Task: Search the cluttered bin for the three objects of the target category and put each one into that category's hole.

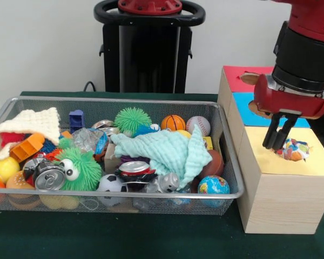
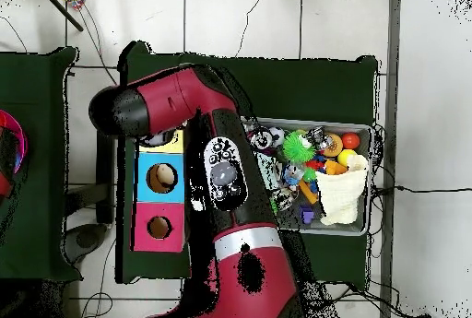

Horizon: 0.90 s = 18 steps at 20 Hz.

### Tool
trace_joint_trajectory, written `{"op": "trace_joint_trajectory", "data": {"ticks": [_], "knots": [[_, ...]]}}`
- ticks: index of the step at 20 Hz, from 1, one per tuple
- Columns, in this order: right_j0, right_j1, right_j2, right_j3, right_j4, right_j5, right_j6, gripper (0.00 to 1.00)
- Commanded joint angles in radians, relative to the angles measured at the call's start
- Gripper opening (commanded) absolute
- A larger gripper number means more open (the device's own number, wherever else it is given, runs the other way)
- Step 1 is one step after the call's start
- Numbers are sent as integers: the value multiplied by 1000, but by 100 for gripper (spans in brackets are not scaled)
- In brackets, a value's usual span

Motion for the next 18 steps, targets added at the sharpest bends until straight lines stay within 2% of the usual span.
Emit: {"op": "trace_joint_trajectory", "data": {"ticks": [1, 5, 11, 15, 18], "knots": [[-26, 23, 44, 113, 2, 64, -177, 0], [-12, 41, 34, 86, 0, 76, -140, 0], [-21, 47, 43, 84, 20, 92, -142, 0], [-22, 49, 46, 64, 36, 188, -173, 0], [-26, 44, 52, 67, 61, 218, -164, 0]]}}
